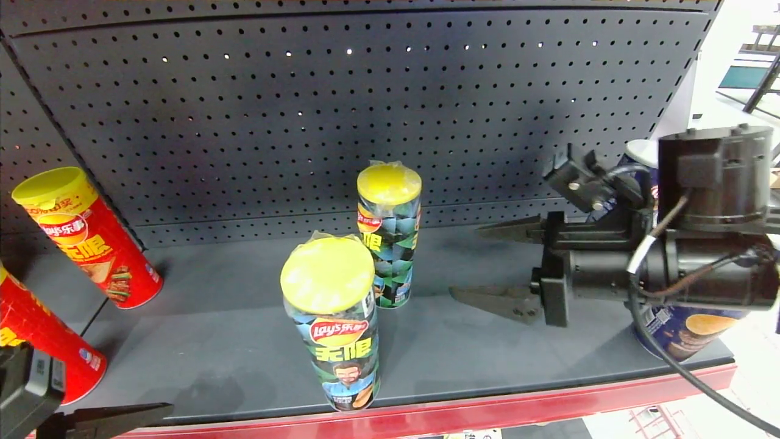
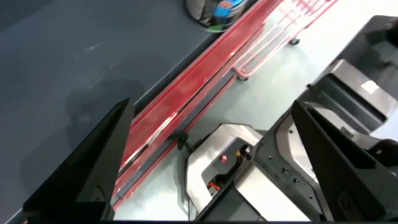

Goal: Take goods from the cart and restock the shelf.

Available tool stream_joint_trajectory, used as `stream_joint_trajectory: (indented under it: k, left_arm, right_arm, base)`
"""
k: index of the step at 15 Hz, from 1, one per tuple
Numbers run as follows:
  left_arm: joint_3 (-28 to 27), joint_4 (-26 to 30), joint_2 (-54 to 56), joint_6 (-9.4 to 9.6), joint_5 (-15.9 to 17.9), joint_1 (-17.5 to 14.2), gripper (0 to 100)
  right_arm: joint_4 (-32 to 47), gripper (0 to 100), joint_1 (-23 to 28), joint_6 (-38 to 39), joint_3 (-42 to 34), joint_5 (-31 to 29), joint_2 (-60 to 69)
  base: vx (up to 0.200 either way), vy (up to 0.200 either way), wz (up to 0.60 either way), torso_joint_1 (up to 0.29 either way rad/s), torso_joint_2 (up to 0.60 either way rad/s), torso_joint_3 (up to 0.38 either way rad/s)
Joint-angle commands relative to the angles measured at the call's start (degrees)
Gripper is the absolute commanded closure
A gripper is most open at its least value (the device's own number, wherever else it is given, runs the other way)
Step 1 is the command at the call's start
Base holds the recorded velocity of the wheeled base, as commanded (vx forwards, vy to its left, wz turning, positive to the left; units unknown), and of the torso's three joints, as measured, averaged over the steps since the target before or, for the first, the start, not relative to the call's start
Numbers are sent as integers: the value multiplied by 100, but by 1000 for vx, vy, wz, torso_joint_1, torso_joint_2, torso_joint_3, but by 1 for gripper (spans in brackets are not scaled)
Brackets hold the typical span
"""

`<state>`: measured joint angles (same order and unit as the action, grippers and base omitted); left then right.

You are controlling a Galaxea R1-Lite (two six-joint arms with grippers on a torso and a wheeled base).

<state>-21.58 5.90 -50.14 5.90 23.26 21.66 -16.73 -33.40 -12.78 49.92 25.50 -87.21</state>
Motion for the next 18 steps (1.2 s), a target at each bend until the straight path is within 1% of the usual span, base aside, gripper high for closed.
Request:
stream_joint_trajectory:
  k: [1, 2, 3, 5, 7, 8, 10, 13, 14, 15, 17, 18]
  left_arm:
    - [-48, -1, -426, 8, -58, -57, 0]
    - [-48, -10, -576, 16, -146, -57, 0]
    - [-48, -28, -716, 43, -164, -57, 0]
    - [-110, -71, -954, 52, -155, -39, 0]
    - [-250, -71, -1235, 69, -164, -39, 0]
    - [-303, -89, -1332, 69, -173, -39, 0]
    - [-435, -195, -1569, 139, -164, -39, 0]
    - [-549, -362, -1877, 148, -164, -31, 0]
    - [-593, -379, -1973, 148, -199, -31, 0]
    - [-699, -388, -2184, 148, -366, -31, 0]
    - [-778, -458, -2369, 175, -401, -4, 0]
    - [-839, -520, -2536, 245, -401, 75, 0]
  right_arm:
    - [-164, 0, -44, -6, -861, 7, 1180]
    - [-367, 0, -35, 3, -1213, 16, 1540]
    - [-446, 0, -26, 30, -1503, 7, 1901]
    - [-419, 0, 44, 144, -1977, -19, 2683]
    - [-402, 0, 282, 320, -2215, -186, 3193]
    - [-410, 0, 422, 372, -2241, -248, 3342]
    - [-410, 0, 800, 478, -2180, -335, 3676]
    - [-402, 0, 1477, 715, -2215, -335, 3993]
    - [-402, 0, 1591, 803, -2197, -335, 4045]
    - [-402, 0, 1723, 926, -2171, -344, 4116]
    - [-402, 0, 1881, 979, -2188, -335, 4186]
    - [-402, 0, 1943, 1005, -2188, -335, 4195]
  base:
    - [0, 0, 0, 0, 0, 0]
    - [0, 0, 0, 0, 0, 0]
    - [0, 0, 0, 0, 0, 0]
    - [0, 0, 0, 0, 0, 0]
    - [0, 0, 0, 0, 0, 0]
    - [0, 0, 0, 0, 0, 0]
    - [0, 0, 0, 0, 0, 0]
    - [0, 0, 0, 0, 0, 0]
    - [0, 0, 0, 0, 0, 0]
    - [0, 0, 0, 0, 0, 0]
    - [0, 0, 0, 0, 0, 0]
    - [0, 0, 0, 0, 0, 0]
